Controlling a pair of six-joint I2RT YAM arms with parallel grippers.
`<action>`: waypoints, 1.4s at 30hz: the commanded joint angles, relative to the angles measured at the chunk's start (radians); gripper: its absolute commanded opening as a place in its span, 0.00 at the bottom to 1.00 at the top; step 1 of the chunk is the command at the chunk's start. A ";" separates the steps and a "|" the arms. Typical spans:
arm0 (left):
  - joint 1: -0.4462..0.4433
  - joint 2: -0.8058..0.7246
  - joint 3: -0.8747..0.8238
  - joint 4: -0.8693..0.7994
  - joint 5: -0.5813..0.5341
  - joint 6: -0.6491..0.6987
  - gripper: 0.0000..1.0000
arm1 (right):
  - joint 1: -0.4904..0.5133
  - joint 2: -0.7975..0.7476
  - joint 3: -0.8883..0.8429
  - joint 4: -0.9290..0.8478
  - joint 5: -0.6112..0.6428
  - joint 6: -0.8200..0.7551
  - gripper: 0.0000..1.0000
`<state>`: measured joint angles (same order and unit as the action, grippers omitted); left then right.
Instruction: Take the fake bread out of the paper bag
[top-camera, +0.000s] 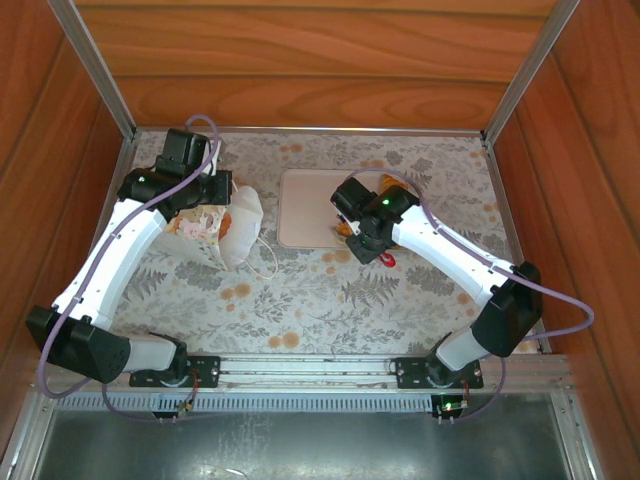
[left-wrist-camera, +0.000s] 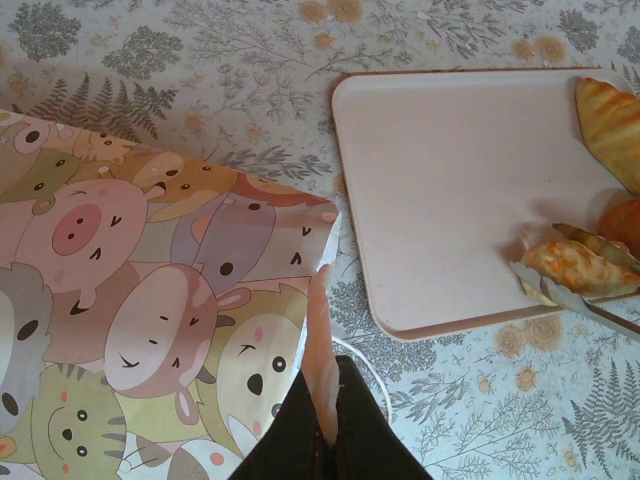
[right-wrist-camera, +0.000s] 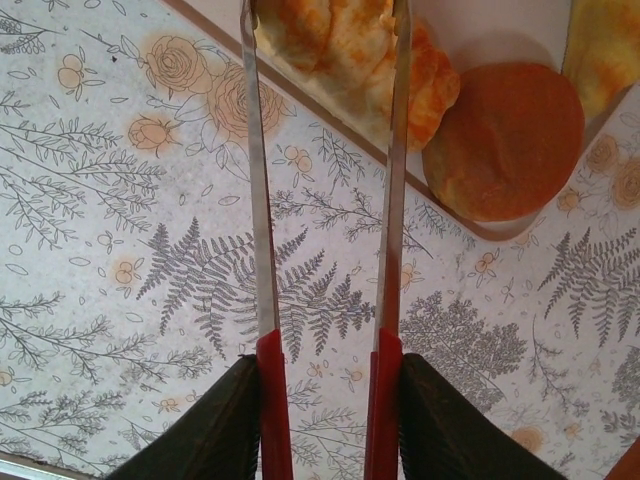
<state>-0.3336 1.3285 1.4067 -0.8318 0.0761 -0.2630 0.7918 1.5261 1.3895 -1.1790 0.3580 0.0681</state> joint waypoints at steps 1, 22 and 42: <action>0.008 0.003 0.003 0.010 0.003 -0.007 0.00 | 0.004 0.000 0.040 -0.027 0.013 0.001 0.42; 0.009 -0.008 0.005 0.010 -0.006 -0.008 0.00 | 0.004 -0.119 0.040 0.088 -0.166 0.068 0.42; 0.009 -0.003 0.018 0.010 -0.007 -0.016 0.00 | 0.004 -0.097 -0.077 0.302 -0.341 0.274 0.42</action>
<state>-0.3336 1.3285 1.4071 -0.8310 0.0753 -0.2668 0.7918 1.3911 1.3285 -0.9417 0.0139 0.2489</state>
